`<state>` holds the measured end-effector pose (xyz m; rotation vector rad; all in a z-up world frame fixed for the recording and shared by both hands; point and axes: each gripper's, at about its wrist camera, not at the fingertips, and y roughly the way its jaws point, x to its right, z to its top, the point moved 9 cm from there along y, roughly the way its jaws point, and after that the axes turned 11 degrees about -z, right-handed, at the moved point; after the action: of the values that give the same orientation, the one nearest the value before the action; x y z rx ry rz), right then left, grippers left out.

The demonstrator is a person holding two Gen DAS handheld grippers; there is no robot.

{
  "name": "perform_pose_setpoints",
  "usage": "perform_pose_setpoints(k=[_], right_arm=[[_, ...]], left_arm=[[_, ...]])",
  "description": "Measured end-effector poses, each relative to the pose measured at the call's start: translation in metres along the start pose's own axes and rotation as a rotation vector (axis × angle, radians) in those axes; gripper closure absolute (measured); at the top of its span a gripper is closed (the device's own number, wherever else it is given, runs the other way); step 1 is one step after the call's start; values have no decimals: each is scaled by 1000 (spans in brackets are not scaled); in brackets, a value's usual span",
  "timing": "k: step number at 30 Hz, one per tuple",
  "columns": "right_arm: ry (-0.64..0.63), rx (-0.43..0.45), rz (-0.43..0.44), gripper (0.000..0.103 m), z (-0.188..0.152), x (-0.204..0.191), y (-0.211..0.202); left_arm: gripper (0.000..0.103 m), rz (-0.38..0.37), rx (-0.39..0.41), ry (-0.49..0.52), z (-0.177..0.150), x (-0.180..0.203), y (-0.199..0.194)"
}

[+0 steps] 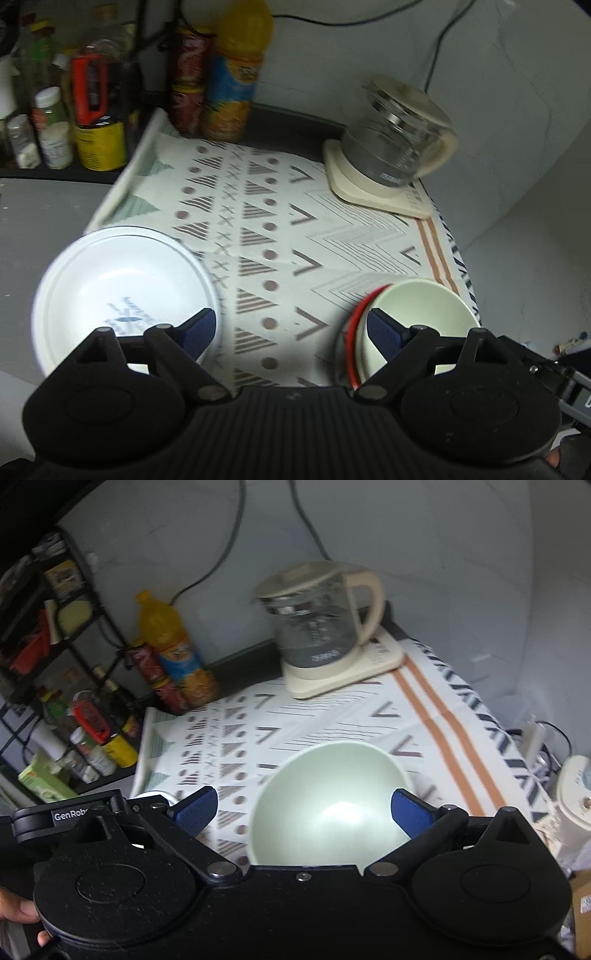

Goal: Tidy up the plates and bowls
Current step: 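Grasp the rim of the red bowl holding the green bowls with the right gripper, then carry the red bowl stack onto the plate stack and lower it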

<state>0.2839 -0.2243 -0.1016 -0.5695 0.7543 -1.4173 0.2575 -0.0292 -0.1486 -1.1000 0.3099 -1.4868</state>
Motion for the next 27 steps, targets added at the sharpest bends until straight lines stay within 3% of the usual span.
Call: perform_pose_setpoints(k=[10,14,19,27], right_arm=[[99,-91,-93,20,-20,47,29],[155,-158,-110,35,-34,60,48],[203,-225,-123,43,-49,67,68],[223,-305,-136,66,-68,65,93]], left_arm=[[21,-56,-108,-2,-19,20,56],[29,-62,-158,2,-28,21,77],[41,-71,-200,-12,-33,20,95],[69,-95,-261,-37,-42,21,118]])
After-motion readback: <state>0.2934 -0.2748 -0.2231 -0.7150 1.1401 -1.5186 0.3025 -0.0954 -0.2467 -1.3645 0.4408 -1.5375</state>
